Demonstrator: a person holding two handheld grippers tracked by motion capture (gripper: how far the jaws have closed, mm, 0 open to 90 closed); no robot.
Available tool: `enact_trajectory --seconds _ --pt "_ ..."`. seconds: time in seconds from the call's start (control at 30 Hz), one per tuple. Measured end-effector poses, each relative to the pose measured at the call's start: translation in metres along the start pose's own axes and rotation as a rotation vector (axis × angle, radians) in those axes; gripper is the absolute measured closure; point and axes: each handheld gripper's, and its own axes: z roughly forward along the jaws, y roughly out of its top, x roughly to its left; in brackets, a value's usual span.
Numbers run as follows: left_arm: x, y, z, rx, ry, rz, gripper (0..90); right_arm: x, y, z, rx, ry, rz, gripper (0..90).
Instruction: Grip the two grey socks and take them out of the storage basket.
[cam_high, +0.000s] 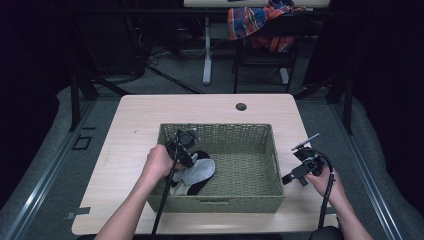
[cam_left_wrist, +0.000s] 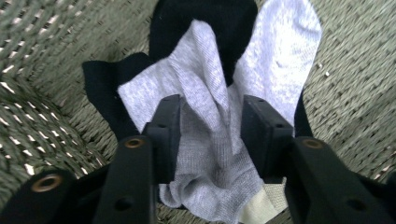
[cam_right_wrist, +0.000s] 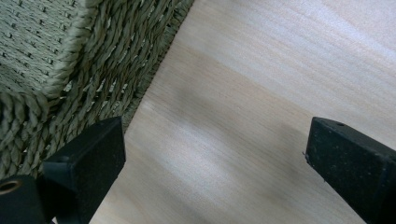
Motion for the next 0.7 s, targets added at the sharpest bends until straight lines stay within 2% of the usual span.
enact_trajectory --seconds 0.13,0.2,0.3,0.4,0.5,0.53,0.7 --pt "-0.001 -0.002 0.002 -0.010 -0.004 0.010 77.5 -0.001 0.002 -0.003 0.038 -0.006 -0.031 4.7" --pt "0.000 -0.002 -0.001 -0.014 -0.004 0.021 81.3 -0.001 0.002 -0.002 0.036 -0.006 -0.028 4.7" --pt "0.001 -0.004 -0.004 -0.025 -0.005 0.022 82.2 -0.002 0.002 -0.002 0.034 -0.007 -0.029 4.8" --pt "0.001 -0.009 -0.013 -0.068 -0.005 0.019 82.6 -0.002 0.002 -0.003 0.040 -0.007 -0.027 4.8" --pt "0.000 -0.010 -0.019 -0.083 -0.006 0.027 82.9 -0.002 0.002 -0.003 0.043 -0.003 -0.029 4.8" --pt "0.000 -0.011 -0.022 -0.091 -0.008 0.029 83.0 0.000 0.001 -0.001 0.013 -0.005 -0.007 4.8" --pt "0.002 -0.014 -0.035 -0.139 -0.007 0.027 83.1 0.000 0.001 -0.001 0.013 0.001 -0.008 4.8"
